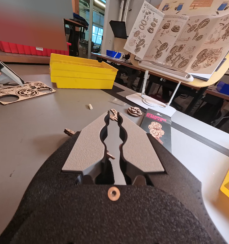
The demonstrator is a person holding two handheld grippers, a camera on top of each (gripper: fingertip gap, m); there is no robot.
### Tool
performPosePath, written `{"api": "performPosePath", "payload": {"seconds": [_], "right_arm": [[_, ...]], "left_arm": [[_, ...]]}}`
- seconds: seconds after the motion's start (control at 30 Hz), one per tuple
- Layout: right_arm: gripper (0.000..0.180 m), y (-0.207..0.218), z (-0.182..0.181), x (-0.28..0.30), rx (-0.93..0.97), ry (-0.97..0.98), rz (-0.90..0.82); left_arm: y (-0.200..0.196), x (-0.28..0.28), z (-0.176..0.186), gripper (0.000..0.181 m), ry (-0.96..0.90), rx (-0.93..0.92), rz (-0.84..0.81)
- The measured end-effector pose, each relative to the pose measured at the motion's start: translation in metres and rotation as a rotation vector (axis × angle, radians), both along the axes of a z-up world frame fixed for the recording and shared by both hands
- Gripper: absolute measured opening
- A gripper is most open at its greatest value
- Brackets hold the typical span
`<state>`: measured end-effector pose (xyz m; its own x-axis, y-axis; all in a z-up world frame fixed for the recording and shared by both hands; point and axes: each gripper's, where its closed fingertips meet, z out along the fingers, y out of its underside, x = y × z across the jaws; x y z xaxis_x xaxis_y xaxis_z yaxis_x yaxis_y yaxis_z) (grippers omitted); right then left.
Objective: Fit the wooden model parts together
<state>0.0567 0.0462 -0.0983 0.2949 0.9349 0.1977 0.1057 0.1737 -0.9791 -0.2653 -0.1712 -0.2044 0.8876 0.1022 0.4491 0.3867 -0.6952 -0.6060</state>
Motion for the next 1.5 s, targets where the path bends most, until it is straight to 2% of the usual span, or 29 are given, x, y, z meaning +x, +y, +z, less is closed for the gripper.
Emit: {"api": "performPosePath", "payload": {"seconds": [0.3, 0.6, 0.83, 1.1, 1.37, 1.5], "right_arm": [[0.007, 0.005, -0.008, -0.004, -0.018, -0.010, 0.002], [0.005, 0.004, -0.011, -0.003, -0.016, -0.020, 0.013], [0.002, -0.001, -0.012, -0.004, -0.010, -0.033, 0.032], [0.001, -0.007, -0.012, -0.004, 0.012, -0.044, 0.055], [0.000, -0.009, -0.011, -0.002, -0.001, -0.038, 0.074], [0.000, -0.009, -0.013, -0.002, -0.014, -0.042, 0.081]], "left_arm": [[0.007, 0.001, 0.016, 0.009, -0.075, 0.117, 0.024], [0.011, 0.020, 0.044, 0.005, -0.200, 0.244, 0.020], [0.026, 0.041, 0.062, 0.002, -0.310, 0.381, 0.115], [0.058, 0.052, 0.055, 0.003, -0.261, 0.403, 0.249], [0.071, 0.076, 0.041, 0.007, -0.168, 0.323, 0.187], [0.070, 0.078, 0.039, 0.019, -0.155, 0.309, 0.180]]}}
